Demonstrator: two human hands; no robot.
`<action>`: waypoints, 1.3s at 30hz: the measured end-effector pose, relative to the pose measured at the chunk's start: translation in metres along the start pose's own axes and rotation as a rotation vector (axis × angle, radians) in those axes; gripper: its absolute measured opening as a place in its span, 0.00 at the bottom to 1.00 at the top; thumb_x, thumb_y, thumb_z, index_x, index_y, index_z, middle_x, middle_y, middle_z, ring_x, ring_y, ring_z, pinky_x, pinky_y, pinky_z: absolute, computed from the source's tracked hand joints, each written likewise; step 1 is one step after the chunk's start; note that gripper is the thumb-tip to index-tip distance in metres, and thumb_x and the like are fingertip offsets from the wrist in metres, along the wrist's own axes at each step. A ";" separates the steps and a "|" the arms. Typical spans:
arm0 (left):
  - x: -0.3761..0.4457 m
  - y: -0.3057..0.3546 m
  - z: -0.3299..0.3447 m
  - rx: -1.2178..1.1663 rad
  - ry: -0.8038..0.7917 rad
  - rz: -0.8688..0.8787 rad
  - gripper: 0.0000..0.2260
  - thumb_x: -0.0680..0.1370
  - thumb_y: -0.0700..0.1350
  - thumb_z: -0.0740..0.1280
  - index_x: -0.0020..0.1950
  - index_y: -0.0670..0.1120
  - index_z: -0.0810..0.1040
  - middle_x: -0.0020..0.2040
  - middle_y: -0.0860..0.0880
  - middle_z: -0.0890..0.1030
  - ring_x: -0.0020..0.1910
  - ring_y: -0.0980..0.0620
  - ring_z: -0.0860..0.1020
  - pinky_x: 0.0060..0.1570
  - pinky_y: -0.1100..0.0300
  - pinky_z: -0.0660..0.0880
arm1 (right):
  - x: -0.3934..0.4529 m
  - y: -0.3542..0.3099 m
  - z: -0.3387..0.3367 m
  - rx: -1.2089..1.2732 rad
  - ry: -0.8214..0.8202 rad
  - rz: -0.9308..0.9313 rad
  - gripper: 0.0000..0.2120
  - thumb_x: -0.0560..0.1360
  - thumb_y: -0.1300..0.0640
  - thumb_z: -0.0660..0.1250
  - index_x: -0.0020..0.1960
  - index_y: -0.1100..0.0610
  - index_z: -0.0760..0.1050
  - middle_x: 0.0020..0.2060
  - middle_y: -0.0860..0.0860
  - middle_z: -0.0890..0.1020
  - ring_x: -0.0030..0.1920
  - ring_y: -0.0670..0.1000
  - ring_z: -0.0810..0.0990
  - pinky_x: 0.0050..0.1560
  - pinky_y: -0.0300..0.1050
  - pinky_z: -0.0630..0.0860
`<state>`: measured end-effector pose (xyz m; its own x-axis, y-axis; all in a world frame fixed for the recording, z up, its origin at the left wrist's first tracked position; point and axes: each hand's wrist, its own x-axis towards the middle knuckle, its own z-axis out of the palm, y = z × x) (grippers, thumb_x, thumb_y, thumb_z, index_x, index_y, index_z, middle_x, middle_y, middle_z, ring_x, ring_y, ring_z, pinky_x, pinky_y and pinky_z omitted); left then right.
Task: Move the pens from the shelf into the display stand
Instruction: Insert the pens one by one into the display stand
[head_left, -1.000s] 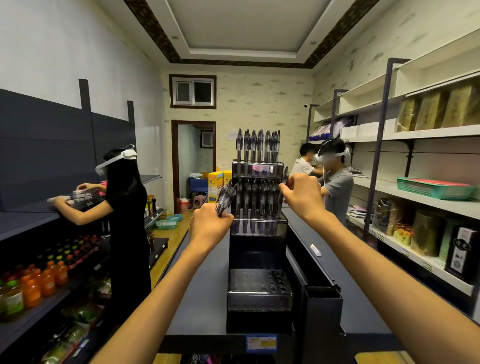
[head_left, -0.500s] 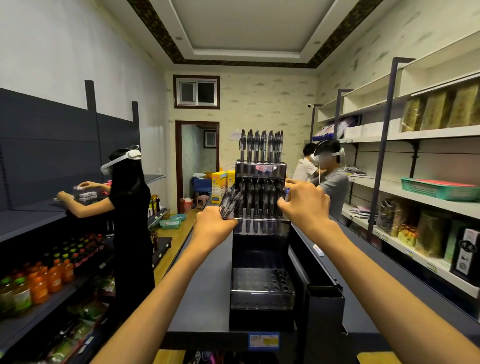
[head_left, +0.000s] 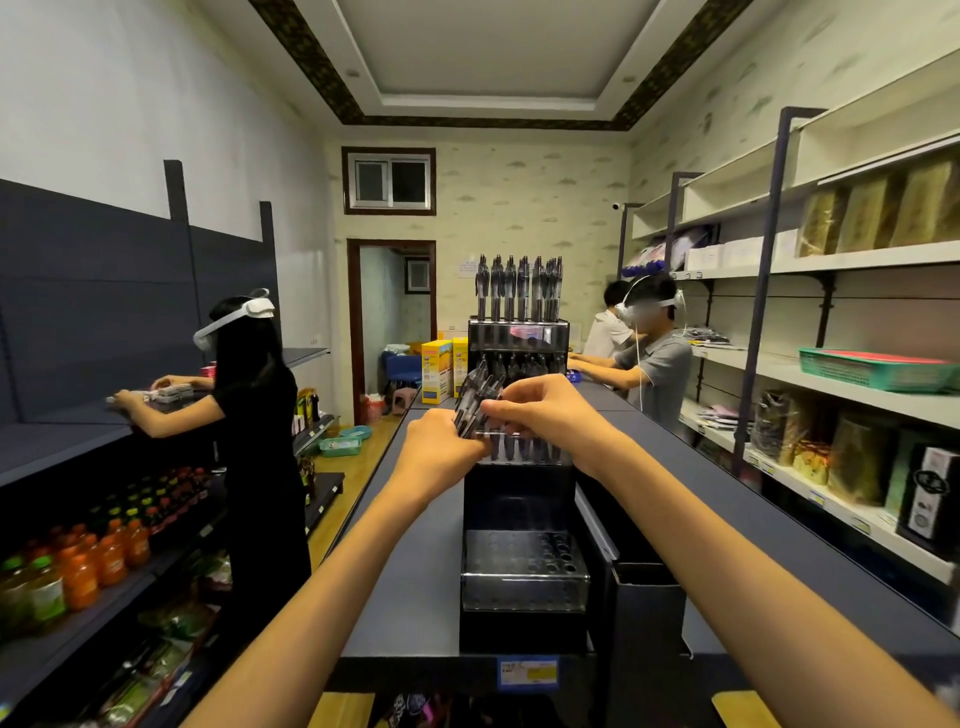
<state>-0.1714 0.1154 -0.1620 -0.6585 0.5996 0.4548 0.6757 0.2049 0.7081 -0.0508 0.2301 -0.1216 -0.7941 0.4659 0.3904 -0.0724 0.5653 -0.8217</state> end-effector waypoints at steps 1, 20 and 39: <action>-0.001 -0.001 -0.001 -0.016 -0.006 -0.002 0.09 0.72 0.45 0.73 0.34 0.47 0.76 0.24 0.54 0.75 0.20 0.58 0.73 0.21 0.64 0.68 | 0.000 0.000 0.002 0.022 0.005 0.001 0.08 0.75 0.52 0.75 0.46 0.58 0.86 0.38 0.51 0.87 0.36 0.42 0.82 0.37 0.35 0.76; 0.007 -0.041 -0.031 0.118 0.116 -0.078 0.14 0.72 0.49 0.71 0.29 0.47 0.74 0.24 0.54 0.73 0.27 0.54 0.73 0.28 0.62 0.68 | 0.036 -0.015 0.010 -0.226 0.437 -0.295 0.09 0.82 0.59 0.66 0.56 0.65 0.73 0.46 0.61 0.82 0.44 0.59 0.85 0.43 0.58 0.84; 0.016 -0.035 -0.028 0.097 0.172 -0.035 0.13 0.72 0.47 0.71 0.28 0.47 0.74 0.26 0.53 0.75 0.29 0.54 0.74 0.28 0.62 0.66 | 0.042 0.001 0.028 -0.438 0.285 -0.152 0.08 0.78 0.57 0.71 0.49 0.62 0.79 0.41 0.57 0.85 0.43 0.56 0.85 0.50 0.57 0.82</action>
<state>-0.2151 0.0962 -0.1644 -0.7236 0.4512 0.5223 0.6746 0.3023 0.6735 -0.1008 0.2310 -0.1173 -0.5946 0.4888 0.6384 0.1335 0.8429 -0.5212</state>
